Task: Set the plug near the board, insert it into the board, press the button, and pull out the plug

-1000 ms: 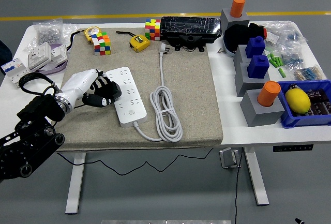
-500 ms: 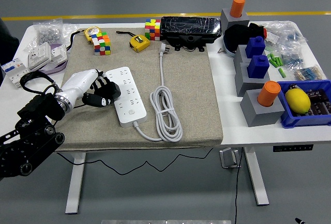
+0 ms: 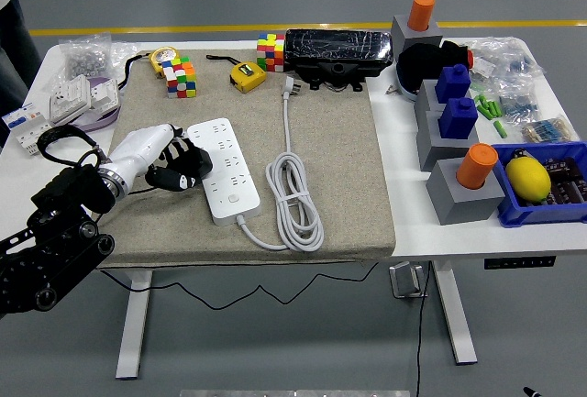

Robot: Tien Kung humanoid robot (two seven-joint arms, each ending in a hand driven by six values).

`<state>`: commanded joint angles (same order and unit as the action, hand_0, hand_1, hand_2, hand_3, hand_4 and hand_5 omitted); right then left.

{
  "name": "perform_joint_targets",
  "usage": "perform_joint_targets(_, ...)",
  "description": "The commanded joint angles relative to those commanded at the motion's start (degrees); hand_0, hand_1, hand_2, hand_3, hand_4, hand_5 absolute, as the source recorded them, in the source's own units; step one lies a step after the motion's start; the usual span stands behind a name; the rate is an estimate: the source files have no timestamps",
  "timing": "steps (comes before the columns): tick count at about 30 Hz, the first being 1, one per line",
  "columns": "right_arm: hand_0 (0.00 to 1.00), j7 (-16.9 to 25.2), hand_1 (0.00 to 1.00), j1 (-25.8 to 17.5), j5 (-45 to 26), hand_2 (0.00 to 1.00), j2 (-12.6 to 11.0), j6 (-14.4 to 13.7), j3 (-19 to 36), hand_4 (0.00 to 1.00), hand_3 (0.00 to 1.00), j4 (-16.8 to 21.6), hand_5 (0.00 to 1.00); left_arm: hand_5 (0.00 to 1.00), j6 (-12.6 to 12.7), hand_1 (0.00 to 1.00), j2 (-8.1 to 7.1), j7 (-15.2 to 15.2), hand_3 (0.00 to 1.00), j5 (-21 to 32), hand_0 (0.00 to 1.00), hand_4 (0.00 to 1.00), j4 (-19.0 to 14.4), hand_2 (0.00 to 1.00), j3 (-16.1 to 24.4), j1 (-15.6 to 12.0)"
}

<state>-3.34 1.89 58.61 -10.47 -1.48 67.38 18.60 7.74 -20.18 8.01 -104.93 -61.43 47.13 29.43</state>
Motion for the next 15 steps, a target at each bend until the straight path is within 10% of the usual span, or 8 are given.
perform_joint_targets(15, 0.654, -0.02, 0.656, -0.01, 0.03, 0.661, 0.05, 0.05, 0.01, 0.998, 0.577, 0.01, 0.560, 0.177, -0.46, 0.707, 0.00, 0.25, 0.606, 1.16, 0.678, 0.959, 0.36, 0.611, 0.00, -0.04)
